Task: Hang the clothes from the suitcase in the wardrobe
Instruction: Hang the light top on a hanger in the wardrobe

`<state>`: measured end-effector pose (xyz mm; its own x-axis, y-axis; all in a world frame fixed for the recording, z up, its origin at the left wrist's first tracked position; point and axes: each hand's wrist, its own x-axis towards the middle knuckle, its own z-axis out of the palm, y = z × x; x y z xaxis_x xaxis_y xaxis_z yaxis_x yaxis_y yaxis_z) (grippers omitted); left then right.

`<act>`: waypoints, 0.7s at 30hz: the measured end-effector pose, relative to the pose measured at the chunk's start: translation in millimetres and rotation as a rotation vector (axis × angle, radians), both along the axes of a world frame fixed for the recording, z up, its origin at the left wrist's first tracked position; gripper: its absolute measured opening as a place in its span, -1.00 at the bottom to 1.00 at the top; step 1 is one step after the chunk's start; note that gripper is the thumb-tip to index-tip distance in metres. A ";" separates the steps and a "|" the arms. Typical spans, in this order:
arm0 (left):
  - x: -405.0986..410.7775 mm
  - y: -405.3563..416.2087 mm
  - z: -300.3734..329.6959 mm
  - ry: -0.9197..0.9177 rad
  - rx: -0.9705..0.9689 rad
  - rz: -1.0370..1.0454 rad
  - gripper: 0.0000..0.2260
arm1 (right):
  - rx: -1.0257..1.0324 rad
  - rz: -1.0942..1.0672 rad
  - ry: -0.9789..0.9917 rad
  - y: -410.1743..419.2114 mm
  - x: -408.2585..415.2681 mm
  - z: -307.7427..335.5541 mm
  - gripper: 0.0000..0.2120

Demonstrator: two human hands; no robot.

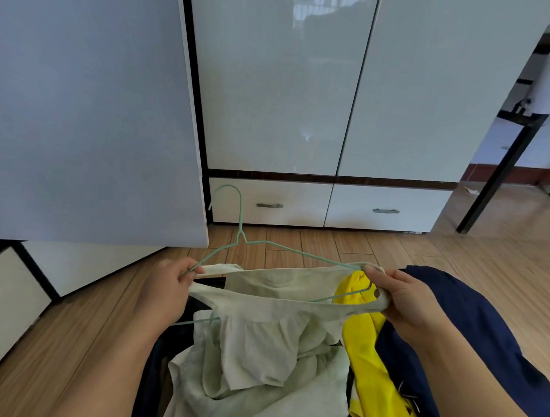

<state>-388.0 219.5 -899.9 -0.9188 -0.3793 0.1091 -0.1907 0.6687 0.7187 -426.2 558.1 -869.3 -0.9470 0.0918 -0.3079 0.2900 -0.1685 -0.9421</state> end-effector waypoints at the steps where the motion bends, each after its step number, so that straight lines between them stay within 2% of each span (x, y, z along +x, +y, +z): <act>1: 1.5 3.4 1.6 0.025 -0.016 0.004 -0.75 | 0.088 -0.022 0.022 0.7 -1.2 0.6 -0.85; 4: 1.1 19.3 14.3 0.159 -0.046 -0.072 -0.79 | 0.176 -0.054 0.093 -4.1 -4.3 14.4 -0.81; 7: -2.7 36.8 43.1 0.326 -0.019 -0.200 -0.81 | 0.276 0.001 0.248 -9.9 -6.6 35.9 -0.76; 8: -6.1 41.8 55.6 0.386 -0.033 -0.219 -0.82 | 0.424 0.001 0.309 -9.6 -8.6 44.4 -0.71; 10: -13.2 52.0 81.9 0.475 -0.073 -0.251 -0.83 | 0.846 -0.004 0.419 -4.3 -12.2 62.8 -0.53; 11: -16.1 55.4 95.9 0.507 -0.082 -0.254 -0.83 | 1.030 0.003 0.483 -0.7 -14.3 74.5 -0.52; 14: -24.1 58.6 142.5 0.567 -0.095 -0.260 -0.83 | 1.306 0.013 0.670 4.8 -27.6 116.2 -0.77; 16: -25.7 56.3 181.0 0.547 -0.088 -0.265 -0.83 | 1.265 0.045 0.722 7.2 -33.5 158.3 -0.90; 21: -28.1 42.6 315.5 0.618 -0.151 -0.265 -0.85 | 1.079 0.233 0.711 -0.4 -31.2 308.1 -0.83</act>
<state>-416.0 262.2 -584.5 -0.7308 -0.0894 0.6767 0.4081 0.7375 0.5381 -457.5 557.7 -561.2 -0.8980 -0.2103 0.3864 -0.4024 0.7476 -0.5284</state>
